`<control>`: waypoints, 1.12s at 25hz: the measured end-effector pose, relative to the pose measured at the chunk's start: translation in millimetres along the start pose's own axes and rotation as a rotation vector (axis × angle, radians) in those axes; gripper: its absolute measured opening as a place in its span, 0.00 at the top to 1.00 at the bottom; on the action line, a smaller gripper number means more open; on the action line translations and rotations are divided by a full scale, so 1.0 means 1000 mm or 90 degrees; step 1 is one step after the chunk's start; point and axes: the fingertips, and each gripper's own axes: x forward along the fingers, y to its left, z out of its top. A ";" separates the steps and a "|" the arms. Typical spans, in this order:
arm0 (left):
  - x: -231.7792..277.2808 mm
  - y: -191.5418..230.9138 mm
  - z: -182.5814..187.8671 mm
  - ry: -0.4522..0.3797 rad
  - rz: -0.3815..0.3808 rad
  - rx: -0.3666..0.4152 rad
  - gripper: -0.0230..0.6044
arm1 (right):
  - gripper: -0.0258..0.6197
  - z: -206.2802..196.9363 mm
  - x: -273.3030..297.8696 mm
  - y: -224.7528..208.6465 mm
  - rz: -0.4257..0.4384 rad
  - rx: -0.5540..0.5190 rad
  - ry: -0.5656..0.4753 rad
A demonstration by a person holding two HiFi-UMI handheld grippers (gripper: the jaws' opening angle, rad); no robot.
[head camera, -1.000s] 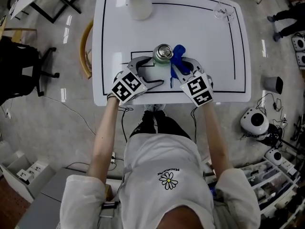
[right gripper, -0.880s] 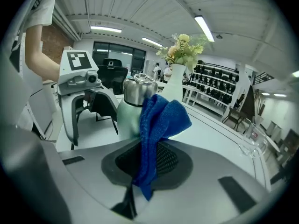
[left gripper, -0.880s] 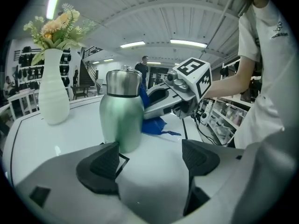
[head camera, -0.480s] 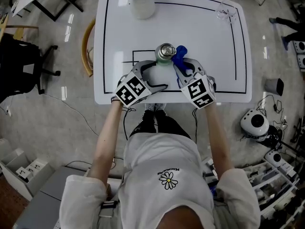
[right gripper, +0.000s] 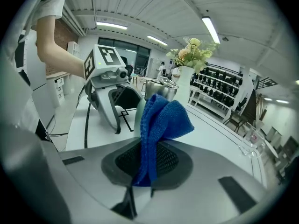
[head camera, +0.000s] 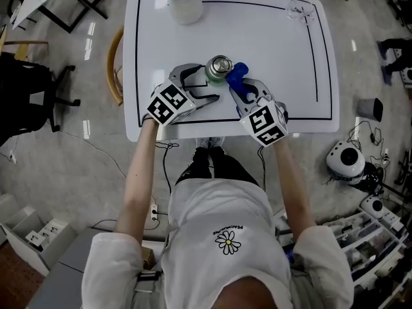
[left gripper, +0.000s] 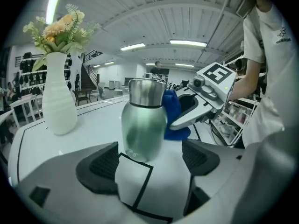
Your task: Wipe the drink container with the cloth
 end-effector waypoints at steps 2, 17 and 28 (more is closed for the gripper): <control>0.007 0.003 0.000 0.009 -0.007 0.011 0.31 | 0.89 0.000 0.000 0.001 -0.002 0.005 0.000; 0.013 -0.005 -0.004 0.024 -0.003 0.003 0.31 | 0.89 0.002 0.001 0.002 0.009 0.011 -0.003; 0.006 -0.026 -0.010 0.026 -0.005 -0.013 0.31 | 0.89 -0.003 0.011 -0.031 -0.018 -0.004 0.010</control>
